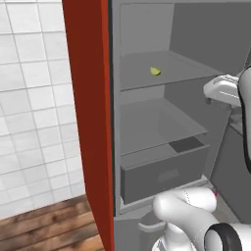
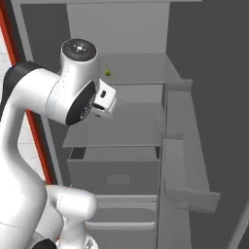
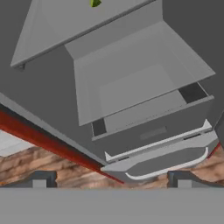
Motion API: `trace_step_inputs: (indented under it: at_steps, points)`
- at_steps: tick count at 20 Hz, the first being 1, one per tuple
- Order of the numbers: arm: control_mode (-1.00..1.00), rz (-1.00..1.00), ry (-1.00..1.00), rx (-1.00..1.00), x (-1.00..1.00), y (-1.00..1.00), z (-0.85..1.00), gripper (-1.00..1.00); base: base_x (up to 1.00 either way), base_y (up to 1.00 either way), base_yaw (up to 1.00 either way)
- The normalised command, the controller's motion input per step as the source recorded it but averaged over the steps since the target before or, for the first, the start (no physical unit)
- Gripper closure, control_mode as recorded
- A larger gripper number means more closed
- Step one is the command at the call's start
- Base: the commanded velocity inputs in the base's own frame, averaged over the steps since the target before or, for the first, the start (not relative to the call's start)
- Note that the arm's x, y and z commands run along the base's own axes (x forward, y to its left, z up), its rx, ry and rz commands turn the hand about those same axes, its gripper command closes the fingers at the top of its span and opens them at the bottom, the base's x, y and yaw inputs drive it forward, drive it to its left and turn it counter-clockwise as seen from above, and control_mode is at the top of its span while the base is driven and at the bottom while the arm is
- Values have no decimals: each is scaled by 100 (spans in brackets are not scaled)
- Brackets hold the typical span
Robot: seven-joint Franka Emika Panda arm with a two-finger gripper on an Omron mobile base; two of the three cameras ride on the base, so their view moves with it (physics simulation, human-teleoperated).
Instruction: There is a bowl on the dining counter. Grab a lemon wedge from the fridge and place it in the bowl. Then get the liquor bottle and glass cup from the cabinet and place them next to the bowl.
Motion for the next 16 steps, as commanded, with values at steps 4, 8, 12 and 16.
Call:
trace_step_inputs:
  at_steps: [4, 8, 12, 16]
  points:
    - [100, 0, 0, 0, 0, 0, 0, -100, 81, 19, 2]
    - [-100, 2, -5, -4, 3, 5, 0, -100, 39, 18, 4]
    - [-100, 11, -29, -16, 1, 14, 8, -100, 0, 0, 0]
    - [-100, 8, -37, -22, 0, 12, 48, -100, 0, 0, 0]
